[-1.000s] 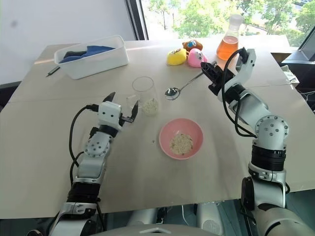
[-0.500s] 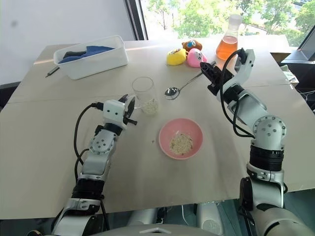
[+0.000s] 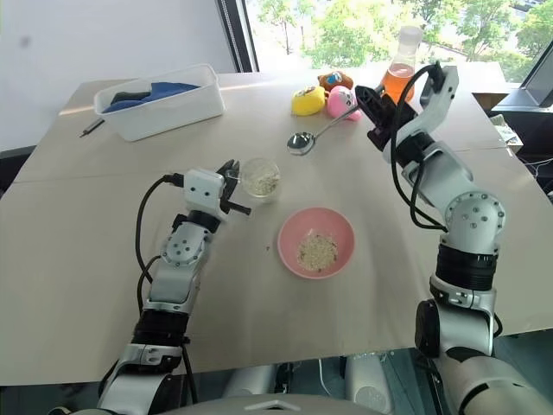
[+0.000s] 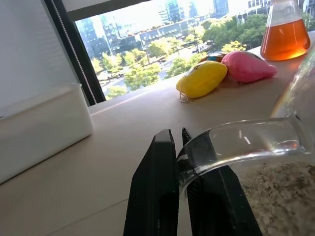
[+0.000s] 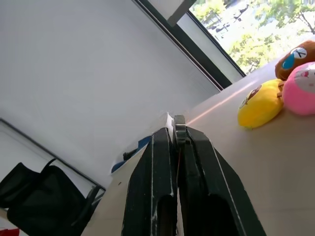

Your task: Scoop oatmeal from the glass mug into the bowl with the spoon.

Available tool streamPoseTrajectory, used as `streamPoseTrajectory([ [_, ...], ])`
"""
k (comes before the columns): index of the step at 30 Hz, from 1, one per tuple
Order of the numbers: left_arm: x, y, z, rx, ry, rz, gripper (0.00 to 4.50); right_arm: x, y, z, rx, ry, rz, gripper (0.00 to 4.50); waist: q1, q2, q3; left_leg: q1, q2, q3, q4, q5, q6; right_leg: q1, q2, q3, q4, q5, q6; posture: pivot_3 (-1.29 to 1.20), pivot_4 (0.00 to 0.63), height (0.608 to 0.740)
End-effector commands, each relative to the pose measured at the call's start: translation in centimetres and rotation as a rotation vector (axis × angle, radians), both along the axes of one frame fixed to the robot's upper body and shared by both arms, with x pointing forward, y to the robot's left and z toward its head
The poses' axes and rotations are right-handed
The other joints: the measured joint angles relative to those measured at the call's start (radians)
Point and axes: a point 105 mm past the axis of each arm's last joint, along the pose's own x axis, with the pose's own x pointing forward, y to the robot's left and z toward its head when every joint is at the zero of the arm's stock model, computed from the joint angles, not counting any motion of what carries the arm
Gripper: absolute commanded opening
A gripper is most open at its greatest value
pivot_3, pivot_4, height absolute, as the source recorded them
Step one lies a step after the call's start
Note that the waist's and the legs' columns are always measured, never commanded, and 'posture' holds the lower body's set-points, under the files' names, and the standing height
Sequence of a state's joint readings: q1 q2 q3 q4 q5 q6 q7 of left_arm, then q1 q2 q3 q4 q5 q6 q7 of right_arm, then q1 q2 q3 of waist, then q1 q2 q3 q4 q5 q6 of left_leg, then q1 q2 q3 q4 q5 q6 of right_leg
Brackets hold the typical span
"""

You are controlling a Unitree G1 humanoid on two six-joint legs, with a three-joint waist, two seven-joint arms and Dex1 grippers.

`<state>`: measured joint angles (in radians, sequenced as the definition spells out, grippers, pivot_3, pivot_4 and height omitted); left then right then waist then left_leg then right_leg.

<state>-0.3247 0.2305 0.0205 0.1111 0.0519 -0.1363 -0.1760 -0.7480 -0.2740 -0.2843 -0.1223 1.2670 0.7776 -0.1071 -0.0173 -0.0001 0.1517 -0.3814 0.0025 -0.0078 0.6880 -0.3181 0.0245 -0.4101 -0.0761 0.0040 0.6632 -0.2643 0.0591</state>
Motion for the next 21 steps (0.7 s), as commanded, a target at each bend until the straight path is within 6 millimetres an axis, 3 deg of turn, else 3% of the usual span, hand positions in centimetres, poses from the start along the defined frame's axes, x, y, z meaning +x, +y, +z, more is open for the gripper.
streamPoseTrajectory([
  [1,0.3,-0.4,-1.4,0.007,0.068,-0.004,0.13,-0.8,1.1,3.2,-0.029,-0.134,0.041,0.00,0.000,0.000,0.000,0.000,0.000,0.000,0.000,0.000,0.000,0.000,0.000,0.000,0.000,0.000,0.000,0.00,0.150,0.740],
  [7,1.0,-0.3,-0.6,-0.056,0.137,0.009,0.13,-2.6,3.8,4.7,-0.191,-0.290,0.153,0.00,0.004,-0.001,0.000,-0.001,0.000,-0.001,0.000,0.000,0.000,0.000,0.000,0.000,0.000,0.000,0.000,0.00,0.150,0.740],
  [11,1.7,-0.4,0.3,-0.110,0.215,-0.004,0.13,-3.8,5.6,4.3,-0.326,-0.375,0.226,0.00,0.003,-0.001,0.000,-0.001,0.000,-0.002,0.001,0.000,0.000,0.000,0.000,-0.001,-0.001,0.000,0.000,0.00,0.150,0.740],
  [21,2.3,-1.3,2.9,-0.096,0.341,-0.075,0.13,-2.7,7.5,2.8,-0.503,-0.448,0.220,0.00,0.000,-0.001,0.000,-0.002,-0.001,-0.002,0.000,0.000,0.000,0.000,0.000,-0.001,-0.002,0.000,0.000,0.00,0.150,0.740],
])
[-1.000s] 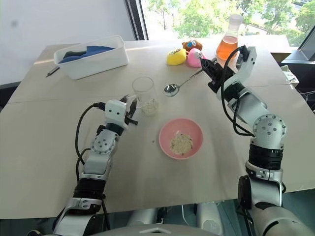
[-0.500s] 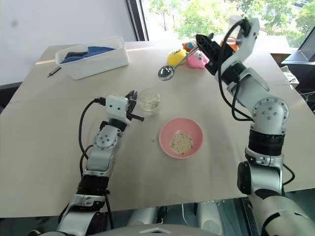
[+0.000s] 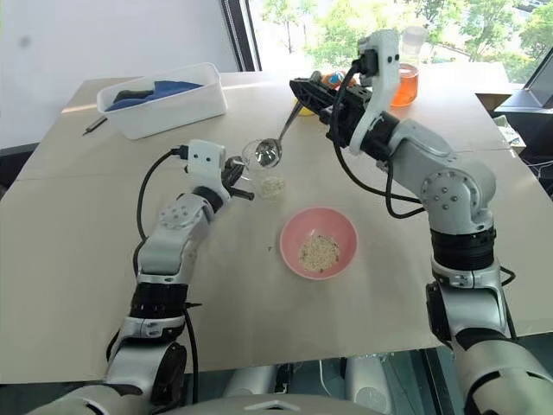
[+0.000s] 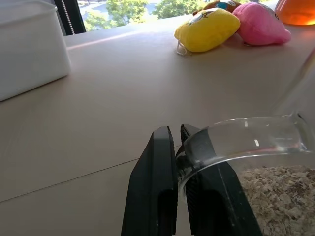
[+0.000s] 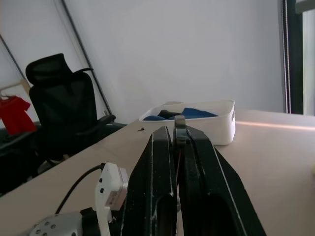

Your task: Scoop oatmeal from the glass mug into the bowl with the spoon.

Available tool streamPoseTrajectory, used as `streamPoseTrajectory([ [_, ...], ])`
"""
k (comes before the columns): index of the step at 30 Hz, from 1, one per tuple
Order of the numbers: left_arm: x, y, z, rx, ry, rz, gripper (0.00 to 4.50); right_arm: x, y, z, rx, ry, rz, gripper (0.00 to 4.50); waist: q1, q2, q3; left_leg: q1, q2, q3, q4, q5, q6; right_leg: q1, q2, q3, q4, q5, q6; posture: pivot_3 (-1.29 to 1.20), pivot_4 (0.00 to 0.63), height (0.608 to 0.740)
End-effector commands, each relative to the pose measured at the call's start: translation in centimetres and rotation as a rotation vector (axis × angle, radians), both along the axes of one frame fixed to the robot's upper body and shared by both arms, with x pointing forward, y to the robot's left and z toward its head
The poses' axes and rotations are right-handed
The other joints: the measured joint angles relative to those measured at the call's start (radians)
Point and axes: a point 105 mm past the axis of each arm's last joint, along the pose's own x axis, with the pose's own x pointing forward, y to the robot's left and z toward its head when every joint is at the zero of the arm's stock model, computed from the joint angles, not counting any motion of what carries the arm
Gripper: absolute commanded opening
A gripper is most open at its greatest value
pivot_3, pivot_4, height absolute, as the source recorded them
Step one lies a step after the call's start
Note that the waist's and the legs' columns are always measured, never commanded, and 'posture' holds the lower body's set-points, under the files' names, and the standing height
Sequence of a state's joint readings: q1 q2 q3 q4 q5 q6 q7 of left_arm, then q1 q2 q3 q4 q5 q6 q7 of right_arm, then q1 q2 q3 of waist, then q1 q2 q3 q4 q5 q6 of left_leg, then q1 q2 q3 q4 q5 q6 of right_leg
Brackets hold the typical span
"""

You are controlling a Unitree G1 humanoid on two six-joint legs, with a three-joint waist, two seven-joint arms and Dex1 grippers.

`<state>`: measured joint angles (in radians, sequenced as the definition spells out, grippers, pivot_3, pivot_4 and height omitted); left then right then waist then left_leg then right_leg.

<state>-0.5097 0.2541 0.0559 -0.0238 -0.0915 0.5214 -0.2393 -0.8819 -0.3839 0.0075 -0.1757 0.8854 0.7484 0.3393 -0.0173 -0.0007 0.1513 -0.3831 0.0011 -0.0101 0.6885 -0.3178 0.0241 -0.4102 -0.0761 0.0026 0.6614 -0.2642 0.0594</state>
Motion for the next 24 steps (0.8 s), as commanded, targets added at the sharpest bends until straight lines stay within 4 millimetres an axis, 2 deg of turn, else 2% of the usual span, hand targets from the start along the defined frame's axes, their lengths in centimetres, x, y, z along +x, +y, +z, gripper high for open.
streamPoseTrajectory([
  [1,-0.4,-1.1,1.7,0.027,-0.001,-0.079,0.13,0.5,0.9,0.3,-0.054,-0.064,-0.022,0.00,0.000,0.000,0.000,0.000,0.000,0.000,0.000,0.000,0.000,0.000,0.000,0.000,0.000,0.000,0.000,0.00,0.150,0.740],
  [9,-0.6,-1.0,3.1,0.133,-0.041,-0.095,0.13,1.5,2.4,-1.9,-0.314,-0.187,-0.027,0.00,-0.001,0.000,0.000,-0.001,0.000,0.000,0.000,0.000,-0.001,-0.002,0.000,0.000,0.000,0.000,0.000,0.00,0.150,0.740],
  [14,-0.6,-1.0,3.7,0.152,-0.095,-0.103,0.13,1.3,3.4,-3.8,-0.360,-0.130,0.029,0.00,-0.001,0.000,0.000,-0.001,0.000,0.000,0.000,0.000,-0.001,-0.002,0.000,0.000,0.000,0.000,0.000,0.00,0.150,0.740],
  [18,-0.9,-1.4,3.8,0.182,-0.140,-0.124,0.13,1.4,3.6,-5.0,-0.337,-0.042,0.031,0.00,0.000,0.000,0.001,-0.001,0.000,0.000,0.000,0.001,-0.001,-0.002,0.000,0.000,0.000,0.000,0.000,0.00,0.150,0.740],
  [24,-1.2,-1.9,3.5,0.162,-0.160,-0.151,0.13,1.6,3.6,-6.5,-0.356,-0.005,0.006,0.00,0.000,0.000,0.001,-0.003,0.000,0.000,0.000,0.001,-0.001,-0.004,-0.001,0.000,0.000,0.000,0.000,0.00,0.150,0.740],
])
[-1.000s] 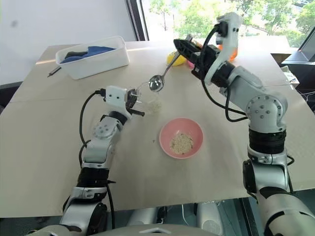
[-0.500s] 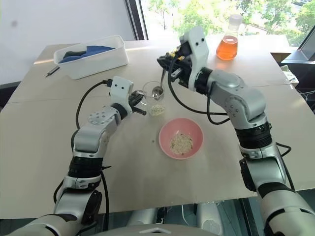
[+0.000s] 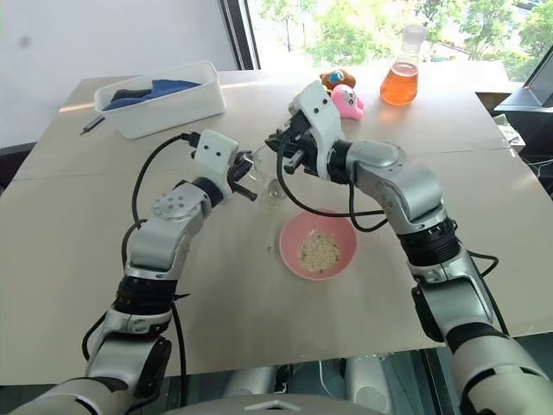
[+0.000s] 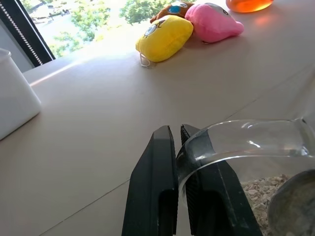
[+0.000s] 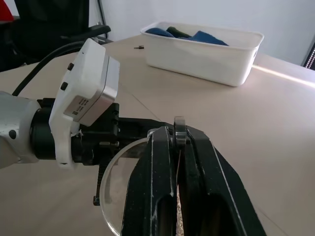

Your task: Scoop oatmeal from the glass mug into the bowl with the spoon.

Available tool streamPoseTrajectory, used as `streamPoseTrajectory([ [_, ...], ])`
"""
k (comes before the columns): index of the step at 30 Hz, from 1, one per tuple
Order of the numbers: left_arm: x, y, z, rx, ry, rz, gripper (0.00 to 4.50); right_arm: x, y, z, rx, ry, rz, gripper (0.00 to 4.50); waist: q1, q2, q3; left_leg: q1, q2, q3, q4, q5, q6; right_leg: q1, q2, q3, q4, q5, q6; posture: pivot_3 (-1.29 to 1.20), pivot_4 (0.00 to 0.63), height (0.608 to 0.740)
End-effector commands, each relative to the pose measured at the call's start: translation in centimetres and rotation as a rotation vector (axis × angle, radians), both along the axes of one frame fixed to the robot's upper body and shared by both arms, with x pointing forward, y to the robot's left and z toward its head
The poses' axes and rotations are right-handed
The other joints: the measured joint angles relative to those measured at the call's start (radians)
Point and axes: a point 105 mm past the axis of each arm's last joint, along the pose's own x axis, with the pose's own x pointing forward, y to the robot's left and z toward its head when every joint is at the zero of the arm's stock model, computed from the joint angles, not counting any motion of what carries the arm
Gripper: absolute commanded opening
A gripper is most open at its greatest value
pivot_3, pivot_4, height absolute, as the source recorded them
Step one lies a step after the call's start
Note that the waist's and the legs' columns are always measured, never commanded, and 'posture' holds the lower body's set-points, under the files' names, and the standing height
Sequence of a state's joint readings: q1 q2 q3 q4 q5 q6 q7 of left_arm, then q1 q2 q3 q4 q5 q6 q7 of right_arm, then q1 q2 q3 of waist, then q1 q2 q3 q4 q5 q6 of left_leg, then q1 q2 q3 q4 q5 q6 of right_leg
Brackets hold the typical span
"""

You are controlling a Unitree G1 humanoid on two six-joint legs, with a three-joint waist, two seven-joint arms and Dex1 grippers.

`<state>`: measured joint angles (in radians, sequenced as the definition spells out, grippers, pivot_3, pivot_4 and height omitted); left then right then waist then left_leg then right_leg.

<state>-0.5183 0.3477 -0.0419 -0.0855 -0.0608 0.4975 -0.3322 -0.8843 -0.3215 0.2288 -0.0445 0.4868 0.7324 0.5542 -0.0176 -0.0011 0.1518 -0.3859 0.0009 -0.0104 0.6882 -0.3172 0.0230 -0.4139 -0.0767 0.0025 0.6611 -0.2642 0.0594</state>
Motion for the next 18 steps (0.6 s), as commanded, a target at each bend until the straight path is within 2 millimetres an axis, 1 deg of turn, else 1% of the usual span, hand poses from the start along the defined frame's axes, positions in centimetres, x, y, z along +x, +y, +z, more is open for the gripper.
streamPoseTrajectory([
  [1,-0.5,-0.4,2.0,-0.008,-0.098,-0.030,0.13,0.0,-0.2,0.3,0.008,-0.022,-0.027,0.00,-0.001,0.000,0.000,0.000,0.000,0.000,0.000,0.000,0.000,0.000,0.000,0.000,0.000,0.000,0.000,0.00,0.150,0.740],
  [3,-0.5,-0.6,2.0,-0.009,-0.100,-0.044,0.13,0.2,-0.3,0.1,0.058,0.045,-0.050,0.00,-0.001,0.000,0.000,0.000,0.000,0.000,0.000,0.000,0.000,-0.001,0.000,0.000,0.000,0.000,0.000,0.00,0.150,0.740],
  [6,-0.4,-0.5,1.8,-0.006,-0.103,-0.043,0.13,0.8,-1.0,-0.4,0.182,0.231,-0.108,0.00,-0.001,0.000,0.000,0.000,0.000,0.000,0.000,0.000,0.000,-0.001,0.000,0.000,0.001,0.000,0.000,0.00,0.150,0.740],
  [8,-0.4,-0.4,1.5,-0.004,-0.099,-0.042,0.13,1.1,-1.5,-0.3,0.246,0.307,-0.136,0.00,-0.001,0.000,0.000,0.000,0.001,0.000,0.000,0.000,-0.001,-0.001,0.000,0.000,0.001,0.000,0.000,0.00,0.150,0.740],
  [11,-0.5,-0.4,0.8,0.000,-0.090,-0.049,0.13,1.4,-2.2,0.4,0.302,0.347,-0.165,0.00,-0.001,0.000,0.000,-0.001,0.000,0.000,0.000,0.000,-0.001,-0.001,0.000,0.000,0.001,0.000,0.000,0.00,0.150,0.740],
  [18,-0.6,-0.4,0.0,-0.005,-0.081,-0.052,0.13,1.7,-3.5,2.9,0.396,0.363,-0.196,0.00,-0.004,0.000,0.000,0.000,0.000,0.000,0.000,0.000,-0.001,-0.001,0.001,0.000,0.001,0.000,0.000,0.00,0.150,0.740],
])
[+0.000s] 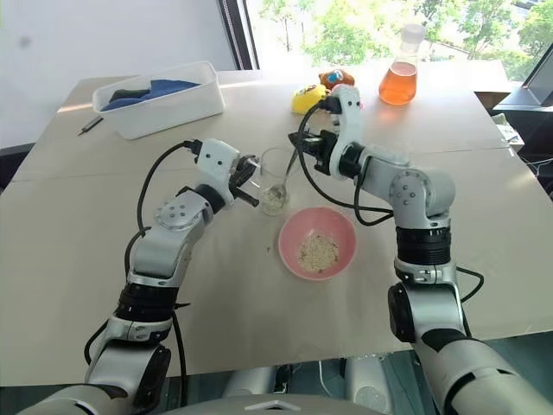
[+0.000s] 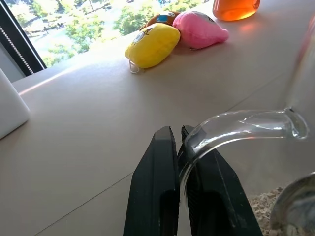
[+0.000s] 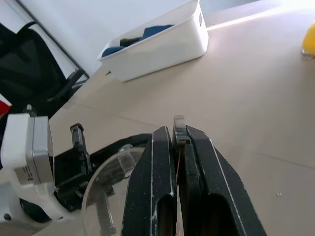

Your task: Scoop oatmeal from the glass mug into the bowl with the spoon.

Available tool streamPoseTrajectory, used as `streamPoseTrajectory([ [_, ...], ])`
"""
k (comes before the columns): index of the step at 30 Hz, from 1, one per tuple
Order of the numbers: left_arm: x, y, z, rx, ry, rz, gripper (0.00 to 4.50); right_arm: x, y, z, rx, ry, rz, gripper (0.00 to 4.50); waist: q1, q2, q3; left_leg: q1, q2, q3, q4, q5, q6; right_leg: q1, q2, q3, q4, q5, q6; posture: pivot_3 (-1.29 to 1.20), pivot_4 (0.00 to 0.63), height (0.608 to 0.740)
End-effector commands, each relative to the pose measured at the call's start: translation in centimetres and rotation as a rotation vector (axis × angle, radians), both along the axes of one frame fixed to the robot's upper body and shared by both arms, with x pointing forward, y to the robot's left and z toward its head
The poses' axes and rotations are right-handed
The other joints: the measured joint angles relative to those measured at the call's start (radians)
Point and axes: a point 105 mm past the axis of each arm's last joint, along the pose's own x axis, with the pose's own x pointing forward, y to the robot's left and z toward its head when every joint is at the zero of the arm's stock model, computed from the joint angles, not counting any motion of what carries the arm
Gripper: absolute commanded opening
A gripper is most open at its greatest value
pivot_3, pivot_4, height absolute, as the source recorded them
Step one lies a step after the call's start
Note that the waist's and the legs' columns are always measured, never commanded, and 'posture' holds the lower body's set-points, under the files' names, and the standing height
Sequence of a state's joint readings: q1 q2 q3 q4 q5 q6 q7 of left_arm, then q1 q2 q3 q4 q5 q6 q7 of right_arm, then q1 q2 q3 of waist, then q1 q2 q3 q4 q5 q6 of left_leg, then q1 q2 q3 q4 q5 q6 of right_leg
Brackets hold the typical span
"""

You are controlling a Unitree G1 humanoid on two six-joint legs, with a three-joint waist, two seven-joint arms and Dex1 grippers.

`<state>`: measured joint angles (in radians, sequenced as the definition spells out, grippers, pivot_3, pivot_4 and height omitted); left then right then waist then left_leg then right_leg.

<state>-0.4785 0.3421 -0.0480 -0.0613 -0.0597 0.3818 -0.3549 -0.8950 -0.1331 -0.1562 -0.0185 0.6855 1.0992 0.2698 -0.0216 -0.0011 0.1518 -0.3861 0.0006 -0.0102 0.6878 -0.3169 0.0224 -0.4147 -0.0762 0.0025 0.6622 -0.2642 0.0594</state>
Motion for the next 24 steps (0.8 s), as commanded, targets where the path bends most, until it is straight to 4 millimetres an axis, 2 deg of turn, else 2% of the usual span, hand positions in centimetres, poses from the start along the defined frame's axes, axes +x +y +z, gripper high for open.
streamPoseTrajectory([
  [1,-0.1,-0.1,0.5,-0.007,-0.039,-0.007,0.13,-0.2,-0.8,2.7,0.083,-0.029,-0.020,0.00,0.000,0.000,0.000,0.000,0.000,0.000,0.000,0.000,0.000,0.000,0.000,0.000,0.000,0.000,0.000,0.00,0.150,0.740],
  [13,0.1,-0.2,-0.3,-0.032,-0.019,-0.006,0.13,-0.2,-2.5,3.3,0.132,0.011,-0.074,0.00,0.001,0.000,0.000,0.000,0.000,0.000,0.000,0.000,0.000,0.000,0.000,0.000,0.000,0.000,0.000,0.00,0.150,0.740],
  [24,-0.1,-0.3,-1.0,-0.120,-0.037,-0.030,0.13,0.3,-5.4,3.9,0.266,0.103,-0.157,0.00,0.004,0.000,0.000,0.000,0.000,0.000,0.000,0.000,0.000,0.001,0.000,0.000,0.000,0.000,0.000,0.00,0.150,0.740],
])
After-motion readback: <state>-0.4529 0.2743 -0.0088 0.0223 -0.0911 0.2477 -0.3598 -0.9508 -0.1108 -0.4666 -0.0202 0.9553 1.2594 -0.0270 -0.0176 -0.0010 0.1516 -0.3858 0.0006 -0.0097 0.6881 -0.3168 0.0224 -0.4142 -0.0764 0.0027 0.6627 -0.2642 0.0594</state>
